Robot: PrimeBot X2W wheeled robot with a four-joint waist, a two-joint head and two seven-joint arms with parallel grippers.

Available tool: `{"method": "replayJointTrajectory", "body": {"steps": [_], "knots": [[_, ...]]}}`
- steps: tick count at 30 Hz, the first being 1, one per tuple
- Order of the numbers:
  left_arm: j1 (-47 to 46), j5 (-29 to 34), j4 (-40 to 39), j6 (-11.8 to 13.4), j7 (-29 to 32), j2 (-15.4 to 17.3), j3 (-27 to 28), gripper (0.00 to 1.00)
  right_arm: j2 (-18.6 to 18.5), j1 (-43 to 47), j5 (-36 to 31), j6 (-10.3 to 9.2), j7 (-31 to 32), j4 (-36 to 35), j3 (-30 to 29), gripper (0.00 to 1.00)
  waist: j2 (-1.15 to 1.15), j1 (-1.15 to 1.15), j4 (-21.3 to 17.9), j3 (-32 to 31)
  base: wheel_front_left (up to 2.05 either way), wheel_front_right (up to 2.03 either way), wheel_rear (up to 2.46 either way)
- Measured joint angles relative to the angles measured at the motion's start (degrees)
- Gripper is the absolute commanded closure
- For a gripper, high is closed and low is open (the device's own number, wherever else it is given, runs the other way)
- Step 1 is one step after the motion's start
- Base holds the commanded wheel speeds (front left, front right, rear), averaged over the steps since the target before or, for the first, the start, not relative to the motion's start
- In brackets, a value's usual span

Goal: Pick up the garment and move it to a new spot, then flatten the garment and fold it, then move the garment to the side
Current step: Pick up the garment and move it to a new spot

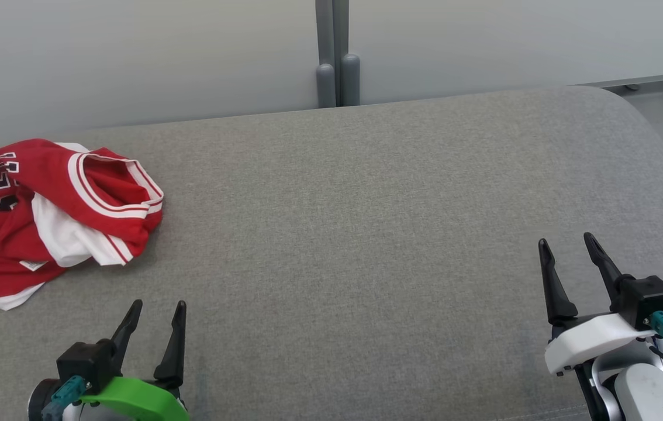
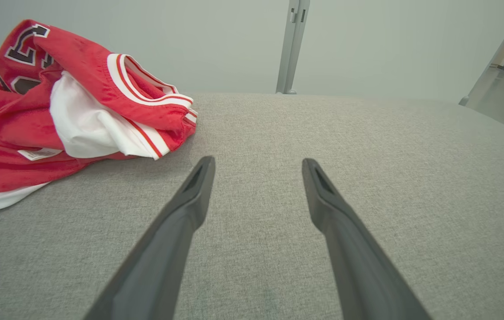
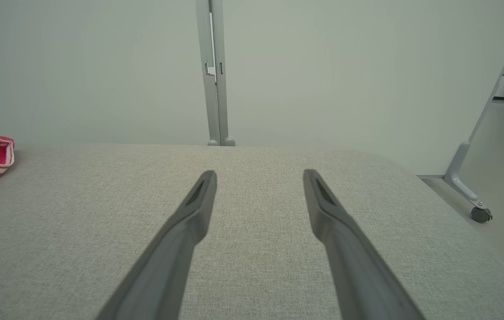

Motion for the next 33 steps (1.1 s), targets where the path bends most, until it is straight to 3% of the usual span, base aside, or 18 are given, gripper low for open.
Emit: {"method": "replayJointTrajectory", "body": {"steps": [3,13,33], "knots": [[-0.8,0.0,0.0,0.0,0.0,-0.4,-0.3,0.0,0.0,0.5,-0.1,0.11,0.0,0.0,0.0,0.0,0.0,0.0,1.4,0.0,0.0,0.0,0.0],[0.4,0.0,-0.1,-0.2,0.0,-0.2,5.2,0.0,1.5,-0.9,-1.6,4.09,0.0,1.1,4.4,0.0,0.0,0.0,8.3,-0.4,0.0,0.0,0.0],[1.1,0.1,0.5,-0.2,0.0,0.4,6.8,0.0,3.3,-1.3,-2.0,4.08,0.0,2.3,4.3,0.0,0.0,0.0,21.4,-2.0,0.0,0.0,0.0]]}}
